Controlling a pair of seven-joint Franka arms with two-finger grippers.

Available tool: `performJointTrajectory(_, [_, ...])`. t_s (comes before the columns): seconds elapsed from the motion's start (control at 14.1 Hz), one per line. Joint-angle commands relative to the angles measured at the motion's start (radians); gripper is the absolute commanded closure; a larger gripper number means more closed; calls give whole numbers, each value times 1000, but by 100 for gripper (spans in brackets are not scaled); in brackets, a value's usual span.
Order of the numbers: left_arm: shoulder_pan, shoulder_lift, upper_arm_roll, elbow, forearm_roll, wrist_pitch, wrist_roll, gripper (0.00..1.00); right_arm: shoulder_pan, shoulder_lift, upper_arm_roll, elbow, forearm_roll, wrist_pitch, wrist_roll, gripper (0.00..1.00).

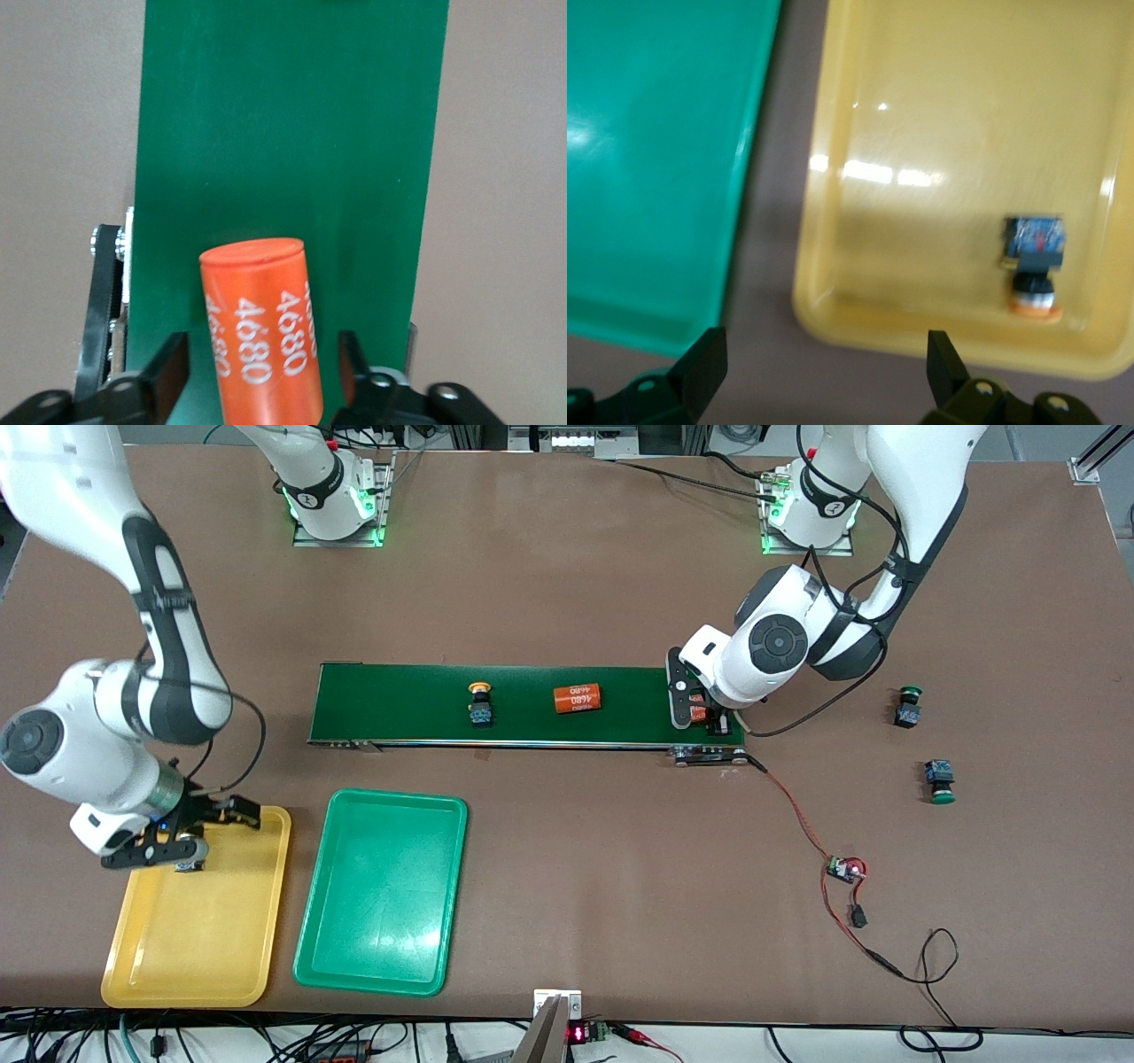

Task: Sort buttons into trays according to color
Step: 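Grasp the next button with the right gripper while the left gripper reaches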

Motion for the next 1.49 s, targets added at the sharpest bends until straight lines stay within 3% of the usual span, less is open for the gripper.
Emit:
performJointTrajectory(0.0, [7,-69,-1,2,3,-2,13,0,79,-164,-15,-149,20,-47,96,0])
performJointTrajectory(0.21, [27,-161,29,17,-3,-5,0,0,165,-256,-14,-239,22,-48,227,0])
performJointTrajectory(0.5, [32,-213,161,26,-49,-28,-60,0,234,-308,34,-308,19,-48,455,0])
performJointTrajectory(0.78, [33,-212,308,54,-77,-28,-181,0,341,-316,48,-347,9,-25,599,0])
performJointTrajectory(1.06, [35,-183,440,40,-71,-30,-345,0,387,-315,49,-409,8,45,623,0])
performJointTrajectory(1.28, [35,-92,597,46,-74,14,-430,0,427,-308,51,-462,3,120,638,0])
performJointTrajectory(1.42, [40,-83,620,19,-74,39,-447,0,441,-304,52,-497,0,169,638,0])
